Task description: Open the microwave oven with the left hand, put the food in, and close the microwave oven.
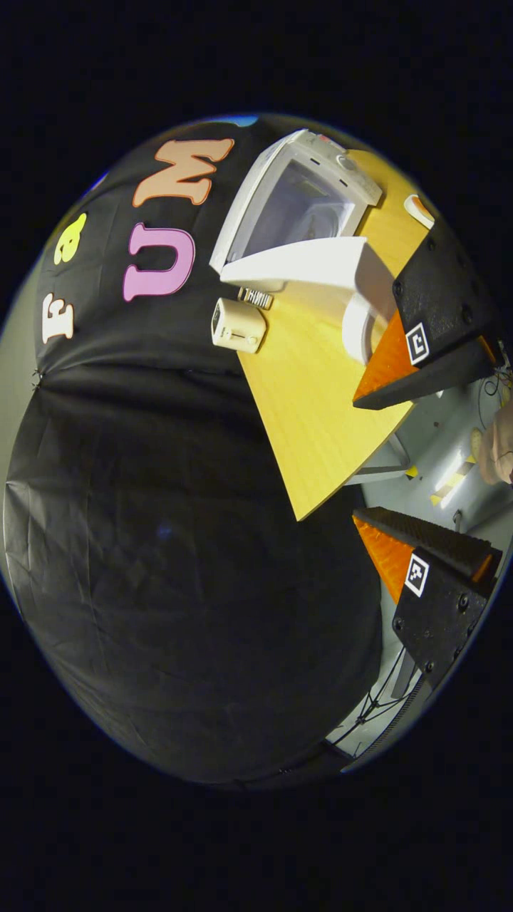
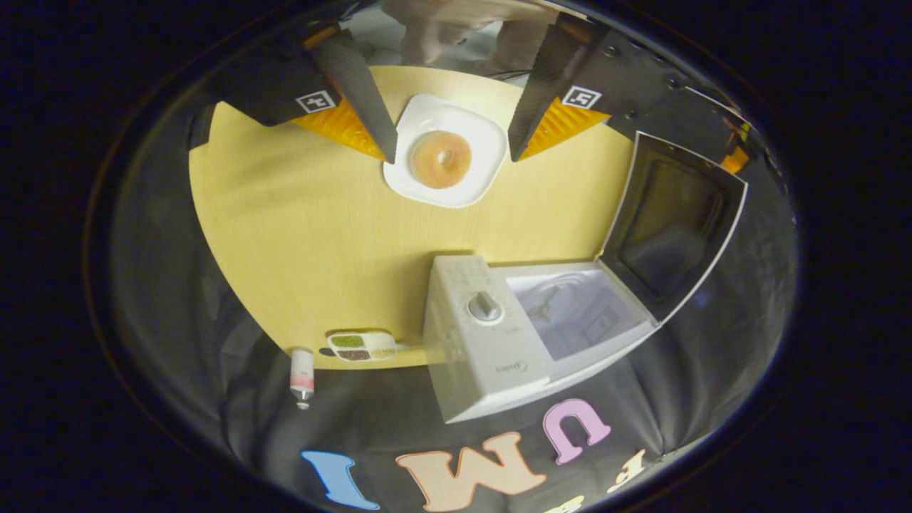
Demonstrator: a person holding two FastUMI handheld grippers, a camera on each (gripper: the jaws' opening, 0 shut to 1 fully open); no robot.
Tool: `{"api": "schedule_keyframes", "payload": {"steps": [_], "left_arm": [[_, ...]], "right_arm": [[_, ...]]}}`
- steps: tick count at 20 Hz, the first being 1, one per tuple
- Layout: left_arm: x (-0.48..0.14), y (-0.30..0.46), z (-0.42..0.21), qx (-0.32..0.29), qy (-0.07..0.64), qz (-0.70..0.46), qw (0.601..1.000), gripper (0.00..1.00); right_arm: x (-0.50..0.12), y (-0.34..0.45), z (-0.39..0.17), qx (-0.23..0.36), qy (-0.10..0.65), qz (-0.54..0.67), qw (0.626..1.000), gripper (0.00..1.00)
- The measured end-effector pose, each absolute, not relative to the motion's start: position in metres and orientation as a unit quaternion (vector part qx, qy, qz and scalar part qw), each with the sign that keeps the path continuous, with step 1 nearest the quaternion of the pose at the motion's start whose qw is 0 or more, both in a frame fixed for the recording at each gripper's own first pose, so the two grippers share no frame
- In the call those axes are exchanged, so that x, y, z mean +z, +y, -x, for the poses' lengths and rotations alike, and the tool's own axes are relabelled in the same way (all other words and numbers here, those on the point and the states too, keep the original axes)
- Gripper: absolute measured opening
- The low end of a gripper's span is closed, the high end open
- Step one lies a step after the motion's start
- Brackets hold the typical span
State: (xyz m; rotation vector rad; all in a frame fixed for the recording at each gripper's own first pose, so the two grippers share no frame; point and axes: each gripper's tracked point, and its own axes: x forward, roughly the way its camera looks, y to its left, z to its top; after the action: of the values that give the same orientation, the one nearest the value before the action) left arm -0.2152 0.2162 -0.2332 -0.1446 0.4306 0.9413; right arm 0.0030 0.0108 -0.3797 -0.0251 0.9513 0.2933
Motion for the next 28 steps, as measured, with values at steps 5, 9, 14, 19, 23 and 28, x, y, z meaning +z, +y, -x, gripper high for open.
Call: {"api": "schedule_keyframes", "payload": {"steps": [5, 9, 14, 19, 23, 28], "left_arm": [[-0.186, 0.243, 0.196, 0.453, 0.141, 0.082, 0.876, 0.81], [-0.154, 0.263, 0.152, 0.424, 0.110, 0.049, 0.898, 0.81], [-0.139, 0.271, 0.096, 0.368, 0.084, 0.054, 0.924, 0.80], [-0.136, 0.269, 0.054, 0.310, 0.081, 0.041, 0.946, 0.80], [-0.136, 0.263, 0.035, 0.270, 0.088, 0.026, 0.959, 0.75], [-0.137, 0.265, 0.024, 0.245, 0.092, 0.019, 0.965, 0.80]], "right_arm": [[-0.421, 0.022, -0.015, 0.100, 0.487, 0.018, 0.867, 0.99], [-0.446, 0.027, -0.021, 0.065, 0.501, 0.031, 0.862, 0.99], [-0.463, 0.024, -0.022, 0.017, 0.500, 0.059, 0.864, 0.99], [-0.468, 0.018, -0.031, -0.021, 0.496, 0.059, 0.866, 0.98], [-0.477, 0.013, -0.027, -0.039, 0.507, 0.055, 0.859, 0.92], [-0.480, 0.015, -0.023, -0.058, 0.502, 0.061, 0.861, 0.75]]}}
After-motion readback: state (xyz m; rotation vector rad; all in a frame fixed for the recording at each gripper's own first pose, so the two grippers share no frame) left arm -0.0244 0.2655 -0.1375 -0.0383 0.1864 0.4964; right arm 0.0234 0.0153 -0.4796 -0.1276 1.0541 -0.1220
